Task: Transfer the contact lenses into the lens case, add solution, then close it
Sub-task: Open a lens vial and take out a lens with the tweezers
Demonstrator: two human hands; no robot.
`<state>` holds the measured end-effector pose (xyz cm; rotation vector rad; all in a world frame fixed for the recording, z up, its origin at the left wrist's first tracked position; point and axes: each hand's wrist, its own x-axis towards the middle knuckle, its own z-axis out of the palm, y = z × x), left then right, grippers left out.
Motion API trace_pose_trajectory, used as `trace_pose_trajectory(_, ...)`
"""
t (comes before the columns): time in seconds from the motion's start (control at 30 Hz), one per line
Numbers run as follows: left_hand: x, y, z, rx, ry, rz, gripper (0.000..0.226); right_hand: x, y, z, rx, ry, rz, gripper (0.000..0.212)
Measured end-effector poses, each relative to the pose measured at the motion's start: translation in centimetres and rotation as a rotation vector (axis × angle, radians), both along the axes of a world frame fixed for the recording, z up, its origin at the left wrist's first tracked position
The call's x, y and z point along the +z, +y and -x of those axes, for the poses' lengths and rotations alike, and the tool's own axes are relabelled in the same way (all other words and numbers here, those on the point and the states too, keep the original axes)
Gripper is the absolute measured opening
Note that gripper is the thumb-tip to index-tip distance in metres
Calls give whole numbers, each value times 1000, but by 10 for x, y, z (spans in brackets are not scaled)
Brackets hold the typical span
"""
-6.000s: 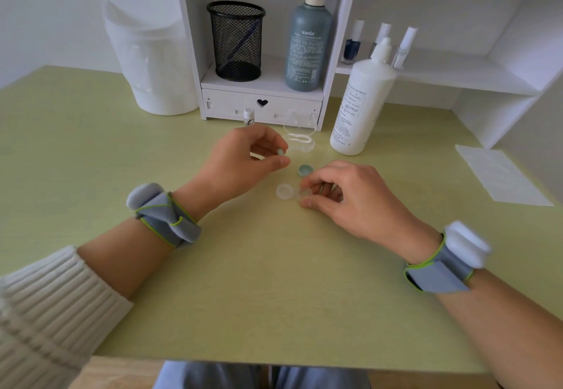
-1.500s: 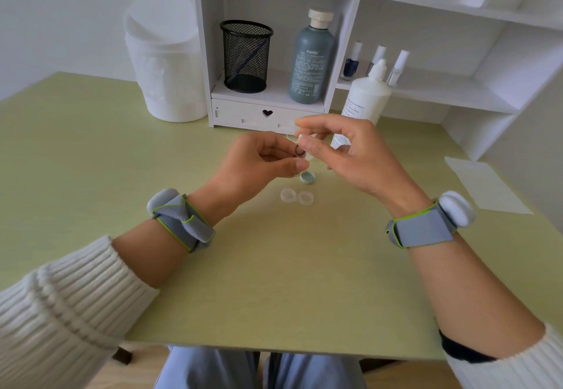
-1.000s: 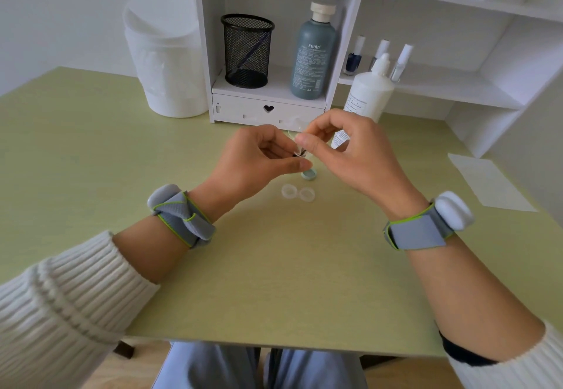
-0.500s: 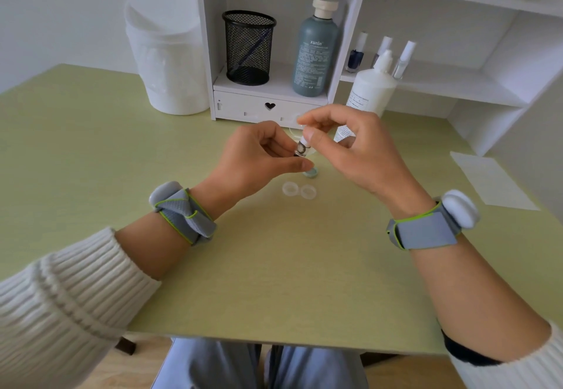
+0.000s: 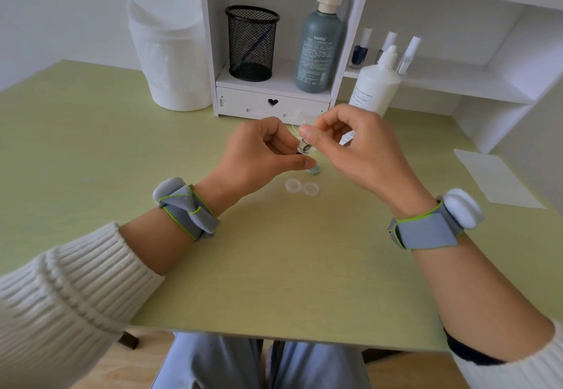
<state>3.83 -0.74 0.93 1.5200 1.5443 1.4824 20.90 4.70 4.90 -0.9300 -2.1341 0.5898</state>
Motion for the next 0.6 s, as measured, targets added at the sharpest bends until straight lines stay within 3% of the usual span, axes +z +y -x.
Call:
trace_pose_trajectory(0.1, 0, 0, 0, 3, 1, 6, 34, 3, 0, -1, 47, 20, 29, 5)
trace_pose_trajectory(0.27, 0, 0, 0, 11, 17, -3, 37, 0, -3, 2, -15, -31, -44, 23)
trace_pose_trajectory(0.43, -2, 1, 1, 19, 39, -11, 37, 2, -4, 1, 60, -39, -52, 7)
trace_pose_trajectory(0.53, -2, 1, 1, 27, 49, -17, 37, 3, -5, 1, 104, -45, -64, 22)
trace_pose_trajectory(0.6, -2, 1, 1, 26, 54, -21, 37, 2, -5, 1, 67, -44, -72, 21)
